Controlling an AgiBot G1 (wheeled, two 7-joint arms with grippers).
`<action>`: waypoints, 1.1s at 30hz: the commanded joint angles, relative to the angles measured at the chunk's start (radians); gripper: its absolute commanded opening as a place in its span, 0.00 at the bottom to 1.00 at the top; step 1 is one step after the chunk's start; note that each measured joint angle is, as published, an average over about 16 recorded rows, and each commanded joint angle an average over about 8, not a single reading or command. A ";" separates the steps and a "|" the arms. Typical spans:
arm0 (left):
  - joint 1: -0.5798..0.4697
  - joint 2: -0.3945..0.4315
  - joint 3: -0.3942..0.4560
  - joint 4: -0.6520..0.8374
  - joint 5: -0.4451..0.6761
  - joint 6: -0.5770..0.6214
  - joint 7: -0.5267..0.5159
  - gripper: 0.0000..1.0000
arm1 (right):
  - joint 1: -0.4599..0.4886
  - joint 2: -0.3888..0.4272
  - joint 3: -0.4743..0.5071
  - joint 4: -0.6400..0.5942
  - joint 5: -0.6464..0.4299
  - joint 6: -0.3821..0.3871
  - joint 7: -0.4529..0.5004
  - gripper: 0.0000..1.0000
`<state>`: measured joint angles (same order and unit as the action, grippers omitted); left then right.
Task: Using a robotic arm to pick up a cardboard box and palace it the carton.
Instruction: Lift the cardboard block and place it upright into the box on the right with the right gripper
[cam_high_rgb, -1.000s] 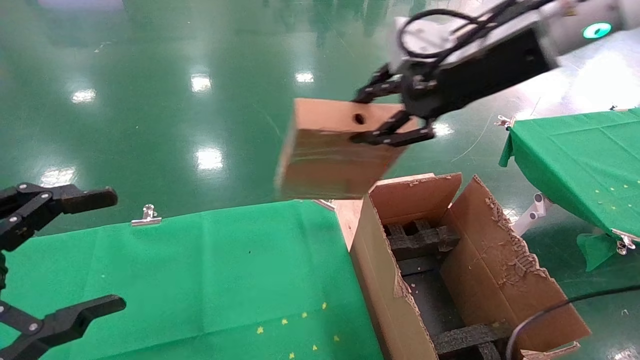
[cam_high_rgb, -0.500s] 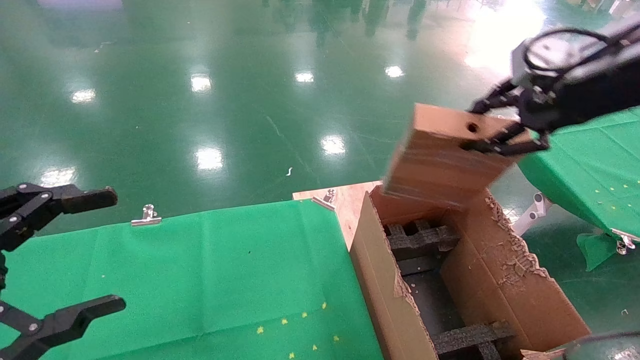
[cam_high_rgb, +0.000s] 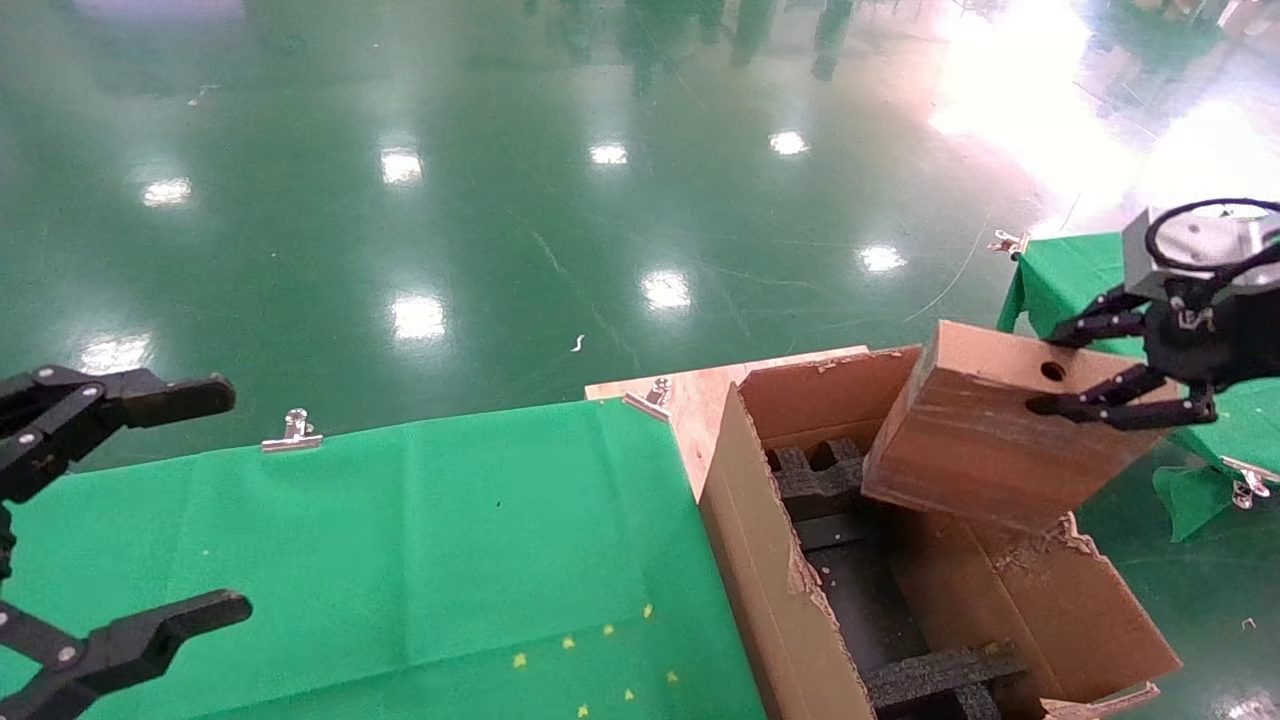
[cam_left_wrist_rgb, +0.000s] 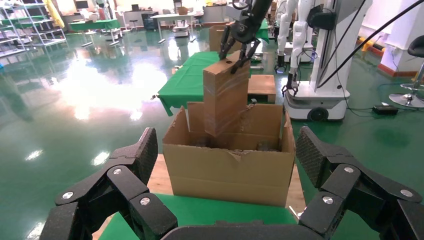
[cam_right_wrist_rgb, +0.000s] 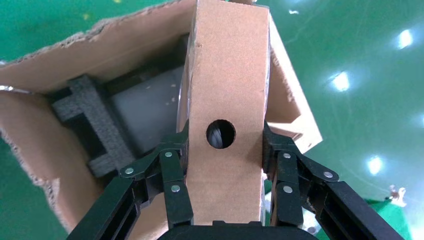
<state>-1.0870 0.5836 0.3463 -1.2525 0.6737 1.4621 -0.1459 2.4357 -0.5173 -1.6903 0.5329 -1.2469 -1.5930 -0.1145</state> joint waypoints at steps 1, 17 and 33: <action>0.000 0.000 0.000 0.000 0.000 0.000 0.000 1.00 | 0.006 0.016 -0.028 0.013 0.006 0.002 0.011 0.00; 0.000 0.000 0.000 0.000 0.000 0.000 0.000 1.00 | -0.074 0.053 -0.047 0.071 0.080 0.101 0.232 0.00; 0.000 0.000 0.000 0.000 0.000 0.000 0.000 1.00 | -0.115 0.222 -0.106 0.423 -0.016 0.366 0.911 0.00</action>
<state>-1.0868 0.5834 0.3463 -1.2521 0.6732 1.4618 -0.1458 2.3218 -0.3052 -1.7944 0.9372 -1.2594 -1.2395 0.7486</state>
